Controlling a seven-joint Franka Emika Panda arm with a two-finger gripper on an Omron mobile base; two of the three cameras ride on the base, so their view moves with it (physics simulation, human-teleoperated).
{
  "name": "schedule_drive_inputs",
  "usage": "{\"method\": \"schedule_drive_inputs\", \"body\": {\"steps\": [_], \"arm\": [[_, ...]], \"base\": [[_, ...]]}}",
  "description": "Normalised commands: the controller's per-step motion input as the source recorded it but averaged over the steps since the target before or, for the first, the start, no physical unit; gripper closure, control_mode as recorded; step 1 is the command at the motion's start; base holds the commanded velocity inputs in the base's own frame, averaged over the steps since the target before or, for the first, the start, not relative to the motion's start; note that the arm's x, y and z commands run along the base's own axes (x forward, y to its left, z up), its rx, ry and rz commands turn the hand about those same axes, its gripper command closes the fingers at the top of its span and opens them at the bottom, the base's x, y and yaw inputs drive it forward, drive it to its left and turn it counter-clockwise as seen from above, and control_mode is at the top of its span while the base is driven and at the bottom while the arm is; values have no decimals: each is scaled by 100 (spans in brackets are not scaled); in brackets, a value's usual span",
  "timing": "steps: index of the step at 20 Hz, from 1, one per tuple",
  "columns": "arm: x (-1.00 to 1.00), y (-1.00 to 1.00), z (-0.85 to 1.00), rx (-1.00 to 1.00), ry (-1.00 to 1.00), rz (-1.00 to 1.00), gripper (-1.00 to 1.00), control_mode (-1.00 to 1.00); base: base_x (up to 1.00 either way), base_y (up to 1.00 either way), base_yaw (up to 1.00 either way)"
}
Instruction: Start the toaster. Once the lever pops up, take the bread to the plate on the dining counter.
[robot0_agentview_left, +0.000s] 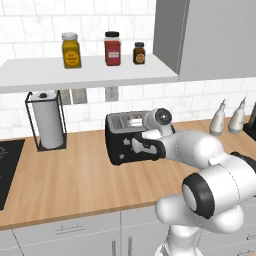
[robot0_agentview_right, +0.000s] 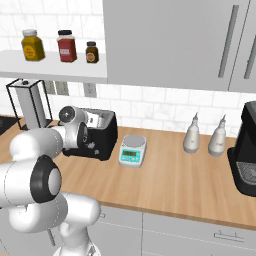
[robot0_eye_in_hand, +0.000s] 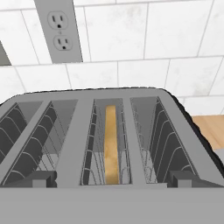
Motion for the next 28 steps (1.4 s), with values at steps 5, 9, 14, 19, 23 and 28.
{"method": "schedule_drive_inputs", "body": {"steps": [5, 9, 14, 19, 23, 28], "arm": [[0, 0, 0, 0, 0, 0, -100, -100], [0, 0, 0, 0, 0, 0, -100, -100], [0, 0, 0, 0, 0, 0, -100, -100], [0, 0, 0, 0, 0, 0, -100, -100], [0, 0, 0, 0, 0, 0, -100, -100], [0, 0, 0, 0, 0, 0, -100, -100]], "base": [[0, 0, 0], [0, 0, 0], [0, 0, 0], [0, 0, 0], [0, 0, 0], [0, 0, 0]]}}
